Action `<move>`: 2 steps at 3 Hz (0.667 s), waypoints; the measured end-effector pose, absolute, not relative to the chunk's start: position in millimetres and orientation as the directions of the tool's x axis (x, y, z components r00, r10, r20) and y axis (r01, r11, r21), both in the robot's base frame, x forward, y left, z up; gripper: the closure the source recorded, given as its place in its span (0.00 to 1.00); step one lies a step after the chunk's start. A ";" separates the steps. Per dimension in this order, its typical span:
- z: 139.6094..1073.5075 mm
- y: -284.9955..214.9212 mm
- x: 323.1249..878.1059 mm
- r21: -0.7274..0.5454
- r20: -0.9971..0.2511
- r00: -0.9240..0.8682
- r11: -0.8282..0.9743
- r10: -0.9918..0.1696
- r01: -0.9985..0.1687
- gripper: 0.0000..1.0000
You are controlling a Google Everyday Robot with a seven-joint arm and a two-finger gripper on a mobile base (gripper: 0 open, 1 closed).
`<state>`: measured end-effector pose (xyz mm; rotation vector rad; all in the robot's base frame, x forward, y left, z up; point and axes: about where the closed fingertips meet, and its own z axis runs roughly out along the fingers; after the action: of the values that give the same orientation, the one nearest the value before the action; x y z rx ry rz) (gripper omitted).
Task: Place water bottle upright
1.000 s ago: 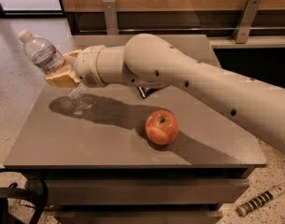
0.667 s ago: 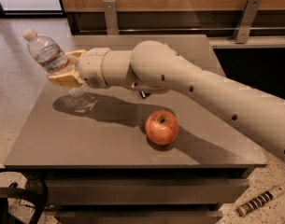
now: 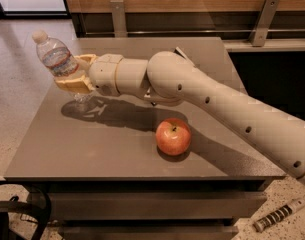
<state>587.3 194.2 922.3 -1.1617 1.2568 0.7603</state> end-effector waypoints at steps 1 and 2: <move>916.1 192.4 588.5 -0.224 -0.972 0.192 0.288 -0.135 -0.931 1.00; 909.0 188.6 583.1 -0.191 -0.978 0.159 0.280 -0.133 -0.941 1.00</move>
Offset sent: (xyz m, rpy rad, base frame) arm -0.0089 -0.0147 -0.0229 0.0176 0.0931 0.0142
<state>583.1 188.6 909.0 -1.1438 1.2799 0.8087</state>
